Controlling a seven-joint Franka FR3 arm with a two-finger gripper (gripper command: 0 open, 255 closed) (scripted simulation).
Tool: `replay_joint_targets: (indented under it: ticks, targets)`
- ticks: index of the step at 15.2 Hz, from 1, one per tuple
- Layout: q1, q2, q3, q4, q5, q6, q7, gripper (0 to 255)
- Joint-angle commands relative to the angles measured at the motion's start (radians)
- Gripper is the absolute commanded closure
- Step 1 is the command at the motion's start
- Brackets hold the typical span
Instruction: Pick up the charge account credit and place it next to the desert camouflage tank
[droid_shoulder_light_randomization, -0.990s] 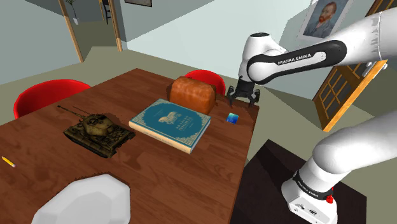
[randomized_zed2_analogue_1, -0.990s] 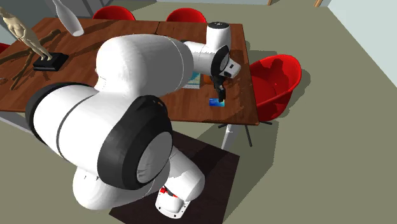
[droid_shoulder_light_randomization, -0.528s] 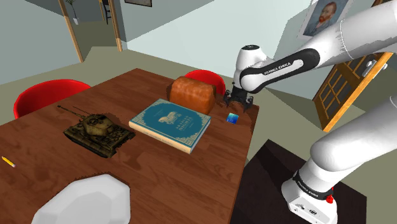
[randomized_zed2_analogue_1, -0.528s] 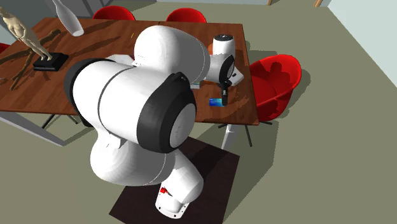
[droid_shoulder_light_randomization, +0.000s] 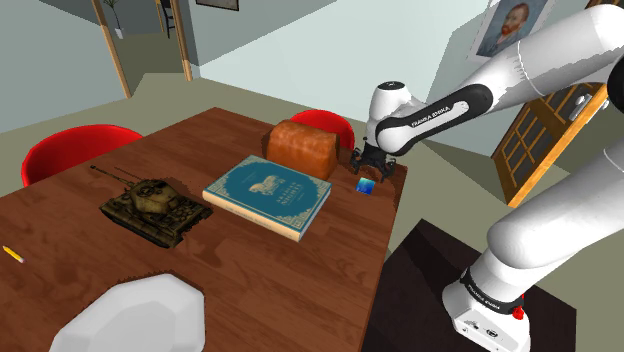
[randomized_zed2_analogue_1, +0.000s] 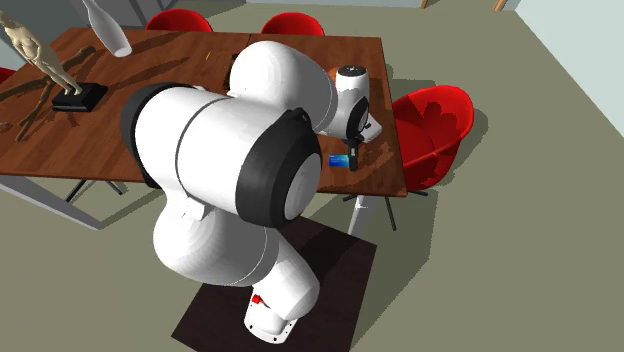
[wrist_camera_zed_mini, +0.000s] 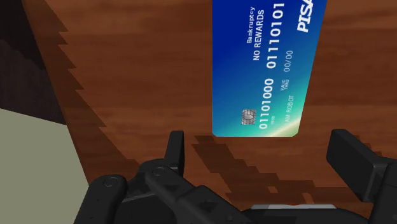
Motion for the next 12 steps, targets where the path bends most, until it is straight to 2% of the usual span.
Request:
replay_joint_targets:
  ticks: [1, 4, 5, 12]
  targets:
    - [0.000, 0.001, 0.000, 0.000, -0.001, 0.001, 0.000, 0]
    - [0.000, 0.001, 0.000, 0.000, -0.001, 0.001, 0.000, 0]
    - [0.000, 0.001, 0.000, 0.000, -0.001, 0.001, 0.000, 255]
    - [0.000, 0.004, 0.001, 0.002, -0.002, 0.001, 0.002, 255]
